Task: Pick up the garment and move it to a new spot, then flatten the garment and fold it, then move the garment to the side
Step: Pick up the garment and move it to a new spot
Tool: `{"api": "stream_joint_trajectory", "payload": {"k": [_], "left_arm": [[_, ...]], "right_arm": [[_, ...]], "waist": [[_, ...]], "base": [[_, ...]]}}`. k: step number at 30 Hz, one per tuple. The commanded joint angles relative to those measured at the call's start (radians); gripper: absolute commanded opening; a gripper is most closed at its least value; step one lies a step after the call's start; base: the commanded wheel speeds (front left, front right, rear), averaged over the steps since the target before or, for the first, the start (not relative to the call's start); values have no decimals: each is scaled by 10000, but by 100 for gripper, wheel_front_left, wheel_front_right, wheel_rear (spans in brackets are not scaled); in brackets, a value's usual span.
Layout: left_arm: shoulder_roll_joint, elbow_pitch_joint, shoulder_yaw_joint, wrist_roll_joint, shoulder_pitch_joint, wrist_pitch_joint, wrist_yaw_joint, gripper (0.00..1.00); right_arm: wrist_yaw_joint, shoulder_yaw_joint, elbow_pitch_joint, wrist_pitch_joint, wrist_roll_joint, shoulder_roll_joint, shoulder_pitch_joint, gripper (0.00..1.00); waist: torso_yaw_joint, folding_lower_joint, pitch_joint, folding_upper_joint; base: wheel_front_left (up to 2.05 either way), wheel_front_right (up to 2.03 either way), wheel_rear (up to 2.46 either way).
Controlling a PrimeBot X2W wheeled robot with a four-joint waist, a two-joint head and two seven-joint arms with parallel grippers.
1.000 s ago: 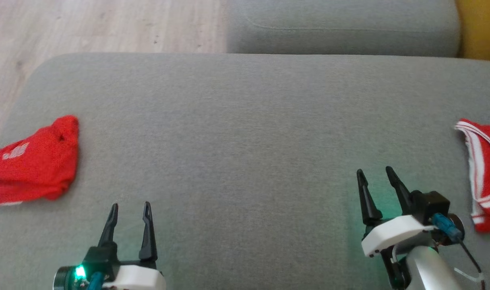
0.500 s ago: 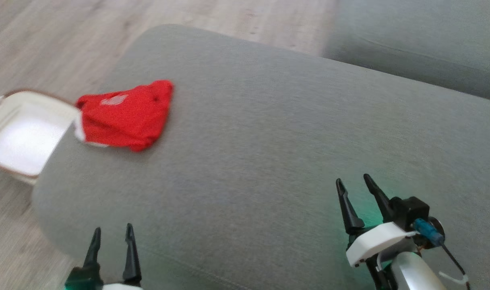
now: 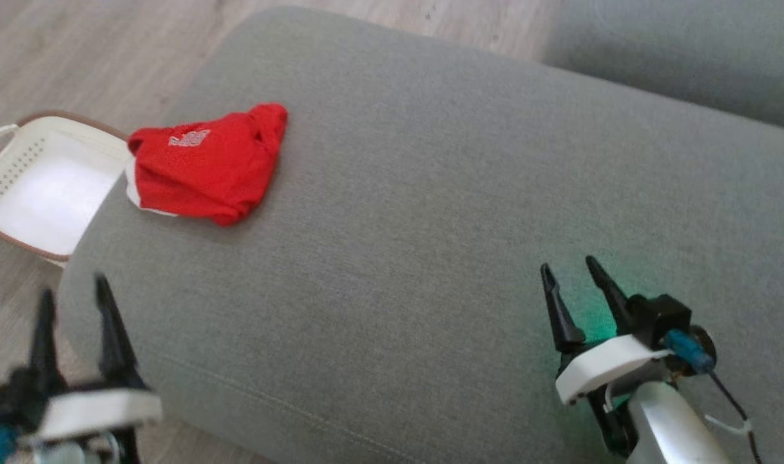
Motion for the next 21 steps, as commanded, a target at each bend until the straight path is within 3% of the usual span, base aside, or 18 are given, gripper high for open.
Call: {"api": "stream_joint_trajectory", "payload": {"k": [1,6,12,21], "left_arm": [[403,-460,489,-112,-853,-95,-102,100],[1242,886,323,-979,-2528,-84,-188,100],[2684,2979,-1279,-2554,-4665,92,-196,100],[3313,5491,-2563,-4201,-6085,455,-198,100]], "right_arm": [[33,87,-365,-110,-165,-5,-453,100],[33,-50,-497,-110,-601,-5,-746,100],[33,51,-891,-111,-1265,-5,-1317,100],[33,-17,-1561,-111,-1758,-36,-1860,100]], "waist": [[-261,0,418,0],[-600,0,1182,0],[-1161,0,2197,0],[-1853,0,3120,0]], "base": [[0,0,0],[0,0,0],[0,0,0],[0,0,0]]}}
